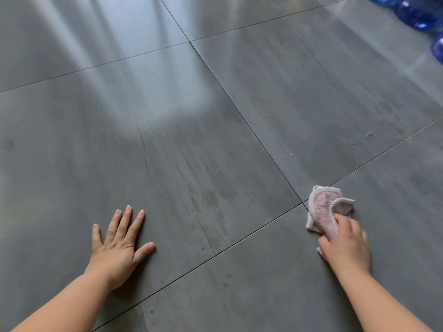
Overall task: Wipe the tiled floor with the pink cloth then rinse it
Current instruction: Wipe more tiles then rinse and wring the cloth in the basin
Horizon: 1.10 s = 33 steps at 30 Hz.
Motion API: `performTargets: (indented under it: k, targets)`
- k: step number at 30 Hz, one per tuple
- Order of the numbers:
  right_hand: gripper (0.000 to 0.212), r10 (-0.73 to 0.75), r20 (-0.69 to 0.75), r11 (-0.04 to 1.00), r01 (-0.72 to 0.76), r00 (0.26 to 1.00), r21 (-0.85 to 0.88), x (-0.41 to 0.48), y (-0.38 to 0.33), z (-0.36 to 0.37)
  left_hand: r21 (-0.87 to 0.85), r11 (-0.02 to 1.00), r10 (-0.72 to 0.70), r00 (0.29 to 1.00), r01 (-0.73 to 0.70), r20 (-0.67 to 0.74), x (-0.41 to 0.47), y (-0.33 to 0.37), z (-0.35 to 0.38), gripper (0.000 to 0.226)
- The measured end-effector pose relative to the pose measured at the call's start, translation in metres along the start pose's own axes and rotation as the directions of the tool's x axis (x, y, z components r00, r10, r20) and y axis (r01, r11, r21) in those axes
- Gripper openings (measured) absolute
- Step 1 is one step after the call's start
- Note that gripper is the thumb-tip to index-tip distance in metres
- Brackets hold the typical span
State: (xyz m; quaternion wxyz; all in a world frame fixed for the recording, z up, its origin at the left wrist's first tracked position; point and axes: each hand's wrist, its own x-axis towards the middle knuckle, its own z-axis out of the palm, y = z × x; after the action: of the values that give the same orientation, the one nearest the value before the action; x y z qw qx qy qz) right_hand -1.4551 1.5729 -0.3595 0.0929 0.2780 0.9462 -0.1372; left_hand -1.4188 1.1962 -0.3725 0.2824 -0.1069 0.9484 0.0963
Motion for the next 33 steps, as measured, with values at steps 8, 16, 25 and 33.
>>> performTargets:
  k: [8,16,25,33]
  targets:
    - [0.028,0.014,0.257,0.666,-0.201,0.966,0.718,-0.042,-0.064,-0.105,-0.344,0.938,-0.057,0.997,0.034,-0.057,-0.049,0.062,-0.076,0.042]
    - [0.047,-0.548,0.609,0.165,-0.639,0.574,0.751,-0.175,-0.190,-0.328,-0.958,0.193,-0.020,0.977,0.210,0.210,-0.227,0.103,-0.296,0.022]
    - [0.062,-0.830,0.543,0.453,-0.415,0.125,0.789,-0.369,-0.298,-0.549,-0.989,-0.048,0.036,0.989,-0.142,-0.144,-0.451,0.039,-0.531,0.046]
    - [0.036,-0.913,0.392,0.408,0.317,0.118,0.856,-0.518,-0.331,-0.601,-0.885,0.002,-0.542,0.743,-0.466,-0.393,-0.640,-0.010,-0.542,0.017]
